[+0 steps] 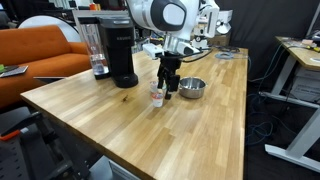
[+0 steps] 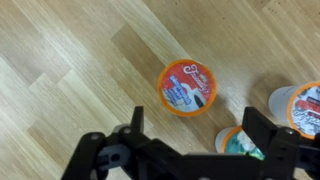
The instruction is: Put the coffee pod with the red lid into the pot
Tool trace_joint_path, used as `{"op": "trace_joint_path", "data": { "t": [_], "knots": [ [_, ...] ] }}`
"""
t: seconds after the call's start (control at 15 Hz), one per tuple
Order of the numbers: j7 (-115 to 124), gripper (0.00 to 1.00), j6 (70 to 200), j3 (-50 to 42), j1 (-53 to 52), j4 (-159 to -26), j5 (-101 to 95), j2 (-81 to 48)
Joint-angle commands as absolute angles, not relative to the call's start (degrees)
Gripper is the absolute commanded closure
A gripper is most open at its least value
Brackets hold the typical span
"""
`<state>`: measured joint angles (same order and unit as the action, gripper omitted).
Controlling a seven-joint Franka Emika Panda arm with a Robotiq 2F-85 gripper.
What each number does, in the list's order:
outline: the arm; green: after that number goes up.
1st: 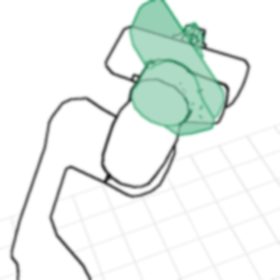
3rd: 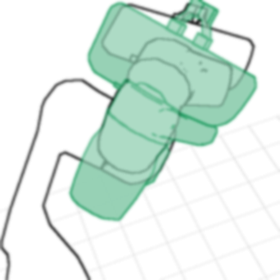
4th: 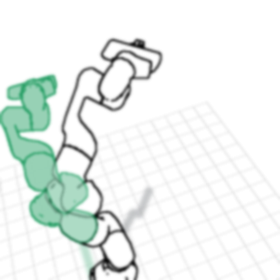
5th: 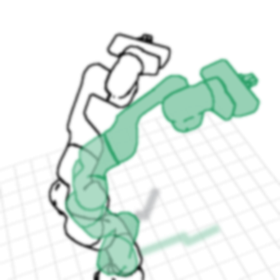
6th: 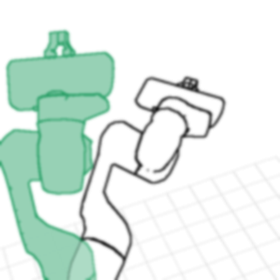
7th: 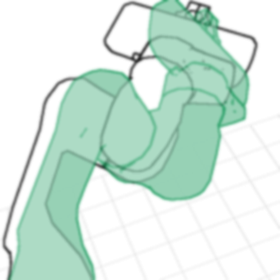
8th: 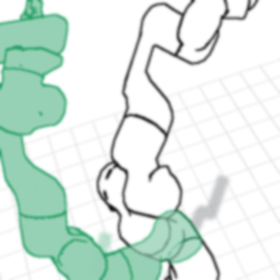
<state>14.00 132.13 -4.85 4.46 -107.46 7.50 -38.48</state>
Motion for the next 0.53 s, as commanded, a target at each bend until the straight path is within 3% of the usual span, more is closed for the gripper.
{"op": "trace_joint_path", "data": {
  "t": [0.0, 0.47],
  "knots": [
    [10.8, 0.0, 132.4, -3.9, 5.5, -108.1, 8.9, -35.8],
    [7.5, 0.0, 133.1, -2.7, 5.6, -111.9, 10.5, -31.9]
  ]
}}
